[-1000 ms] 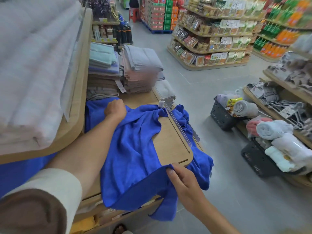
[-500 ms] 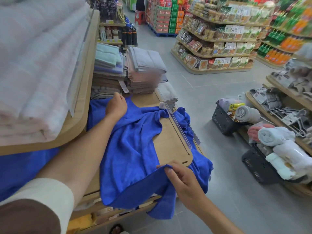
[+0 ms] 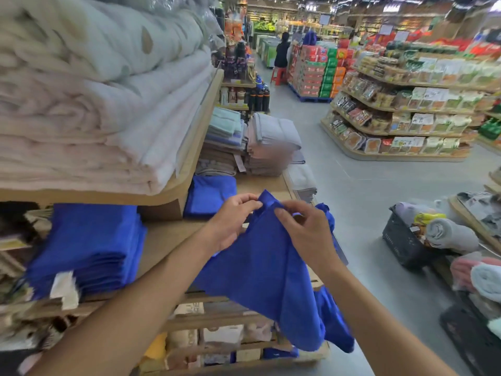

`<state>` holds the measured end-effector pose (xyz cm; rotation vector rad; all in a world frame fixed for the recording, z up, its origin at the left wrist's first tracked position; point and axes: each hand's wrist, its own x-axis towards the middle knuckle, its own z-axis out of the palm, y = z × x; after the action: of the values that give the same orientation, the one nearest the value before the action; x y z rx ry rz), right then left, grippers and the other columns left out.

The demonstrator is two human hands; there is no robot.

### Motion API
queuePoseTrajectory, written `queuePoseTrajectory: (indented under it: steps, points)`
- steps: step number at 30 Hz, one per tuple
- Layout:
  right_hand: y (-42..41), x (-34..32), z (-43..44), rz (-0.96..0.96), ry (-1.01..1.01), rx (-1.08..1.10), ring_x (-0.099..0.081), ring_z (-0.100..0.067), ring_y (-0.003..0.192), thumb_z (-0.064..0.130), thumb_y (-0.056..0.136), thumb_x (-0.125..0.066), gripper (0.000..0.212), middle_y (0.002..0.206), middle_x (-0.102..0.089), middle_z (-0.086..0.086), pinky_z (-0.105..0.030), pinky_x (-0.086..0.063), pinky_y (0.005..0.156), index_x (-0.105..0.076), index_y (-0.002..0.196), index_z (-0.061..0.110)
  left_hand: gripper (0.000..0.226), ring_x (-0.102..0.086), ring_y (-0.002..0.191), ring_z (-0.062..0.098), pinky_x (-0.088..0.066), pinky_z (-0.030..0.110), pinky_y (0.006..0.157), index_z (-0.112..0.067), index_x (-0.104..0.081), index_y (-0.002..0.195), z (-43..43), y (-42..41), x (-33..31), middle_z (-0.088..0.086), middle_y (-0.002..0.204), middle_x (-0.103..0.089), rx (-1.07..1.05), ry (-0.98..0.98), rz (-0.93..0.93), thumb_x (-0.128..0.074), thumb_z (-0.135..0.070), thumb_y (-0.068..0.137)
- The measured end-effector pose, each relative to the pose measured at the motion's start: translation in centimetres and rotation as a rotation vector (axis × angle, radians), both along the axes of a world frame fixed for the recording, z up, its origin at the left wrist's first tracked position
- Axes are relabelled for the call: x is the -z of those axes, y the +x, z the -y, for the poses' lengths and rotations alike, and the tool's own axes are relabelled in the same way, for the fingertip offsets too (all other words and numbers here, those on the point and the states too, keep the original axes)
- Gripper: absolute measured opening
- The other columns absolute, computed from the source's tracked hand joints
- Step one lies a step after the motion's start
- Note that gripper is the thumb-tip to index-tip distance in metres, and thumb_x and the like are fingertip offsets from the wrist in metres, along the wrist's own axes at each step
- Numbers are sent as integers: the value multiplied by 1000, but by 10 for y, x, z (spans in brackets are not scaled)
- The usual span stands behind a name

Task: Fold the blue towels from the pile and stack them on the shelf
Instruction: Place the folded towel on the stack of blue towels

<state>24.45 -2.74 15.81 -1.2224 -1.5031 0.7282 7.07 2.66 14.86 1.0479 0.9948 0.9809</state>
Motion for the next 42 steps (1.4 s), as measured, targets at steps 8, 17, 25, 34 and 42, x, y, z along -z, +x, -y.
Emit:
queuePoseTrajectory:
  steps: [8,17,25,34,42]
  points:
    - [-6,-13,12,73,72,83,-69,-3,78,42,86,-76,10,87,-73,16,-20,-55,67,-72,84,33,15,-67,75,-1,-51,15,66,-29,-79,92,70,1,-34,-12,83,-76,-47,243,-119,-66,-31,98]
    - [2,-82,30,76,119,-154,-63,-8,73,40,79,-68,18,75,-70,9,-37,-50,67,-69,77,22,9,-62,82,14,-48,35,78,-23,-67,89,81,-2,-116,7,90,-73,-144,553,-329,-68,-17,96]
    - [12,-165,30,352,122,-196,-56,-8,52,32,72,-61,22,58,-67,1,-24,-43,52,-75,78,16,2,-64,83,1,-48,18,78,-19,-66,100,80,-13,-223,-6,93,-72,-275,867,-523,-64,-19,99]
    - [29,-177,41,503,-49,-311,-52,2,51,18,89,-69,18,56,-63,13,-15,-38,53,-75,72,18,4,-60,78,-13,-45,13,79,-16,-64,101,97,-56,-287,-11,90,-66,-564,1064,-470,-60,-15,100]
    - [68,-188,47,473,-91,-288,-73,-37,90,27,98,-67,19,91,-79,-12,-45,-55,82,-81,94,16,6,-59,81,5,-45,23,78,-19,-59,103,101,-98,-284,-2,90,-64,-729,1077,-411,-58,-25,99]
